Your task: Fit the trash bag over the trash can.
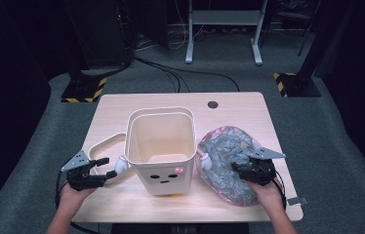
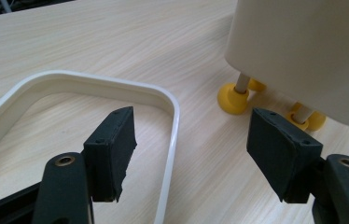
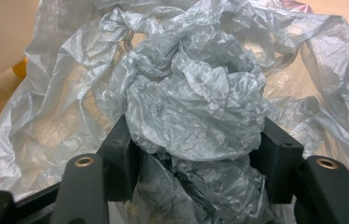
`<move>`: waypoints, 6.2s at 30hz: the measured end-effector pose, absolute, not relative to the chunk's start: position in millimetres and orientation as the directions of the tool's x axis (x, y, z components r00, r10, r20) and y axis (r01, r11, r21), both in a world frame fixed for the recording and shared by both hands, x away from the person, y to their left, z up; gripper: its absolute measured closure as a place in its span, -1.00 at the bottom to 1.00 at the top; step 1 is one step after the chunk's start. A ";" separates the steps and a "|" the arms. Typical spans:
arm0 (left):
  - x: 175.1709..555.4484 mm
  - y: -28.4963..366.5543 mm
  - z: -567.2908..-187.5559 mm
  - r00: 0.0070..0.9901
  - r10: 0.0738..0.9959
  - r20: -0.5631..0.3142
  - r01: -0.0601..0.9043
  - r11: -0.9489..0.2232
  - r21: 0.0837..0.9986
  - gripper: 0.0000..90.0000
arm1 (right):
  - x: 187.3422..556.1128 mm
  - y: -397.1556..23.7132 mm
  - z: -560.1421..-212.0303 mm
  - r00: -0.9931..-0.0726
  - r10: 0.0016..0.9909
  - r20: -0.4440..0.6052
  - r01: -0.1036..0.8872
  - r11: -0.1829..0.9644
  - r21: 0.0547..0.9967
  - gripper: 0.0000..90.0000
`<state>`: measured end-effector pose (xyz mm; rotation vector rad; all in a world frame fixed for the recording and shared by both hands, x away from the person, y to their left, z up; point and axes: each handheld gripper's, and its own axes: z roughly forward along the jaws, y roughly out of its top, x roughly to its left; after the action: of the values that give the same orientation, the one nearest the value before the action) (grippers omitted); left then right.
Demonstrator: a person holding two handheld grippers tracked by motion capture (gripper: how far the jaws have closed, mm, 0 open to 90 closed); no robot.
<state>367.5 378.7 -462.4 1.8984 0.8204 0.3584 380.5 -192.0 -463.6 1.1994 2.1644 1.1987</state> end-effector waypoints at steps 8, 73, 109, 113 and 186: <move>368.7 377.1 -458.2 0.736 0.668 -0.110 0.384 -0.278 0.881 -0.26 | 382.5 -197.2 -447.3 -0.558 0.828 0.054 0.484 0.272 0.831 -0.09; 370.3 366.9 -392.3 0.735 0.674 -0.065 0.414 -0.371 0.831 -0.49 | 375.3 -223.0 -314.3 -0.627 0.777 0.058 0.391 0.249 0.886 -0.08; 362.7 359.8 -348.7 0.752 0.660 0.000 0.345 -0.392 0.853 -0.41 | 357.4 -204.5 -247.0 -0.721 0.691 0.042 0.319 0.278 0.906 -0.08; 359.7 360.3 -343.4 0.746 0.666 0.011 0.331 -0.385 0.861 -0.41 | 353.5 -198.7 -240.5 -0.742 0.669 0.046 0.308 0.279 0.910 -0.08; 345.1 359.3 -316.8 0.746 0.665 0.033 0.272 -0.349 0.897 -0.46 | 383.3 -16.0 -253.6 -0.872 0.488 0.040 0.269 0.410 0.872 -0.15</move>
<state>345.1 359.3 -316.8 1.9353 0.7154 0.4887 383.3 -16.0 -253.6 0.6675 2.4446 1.4497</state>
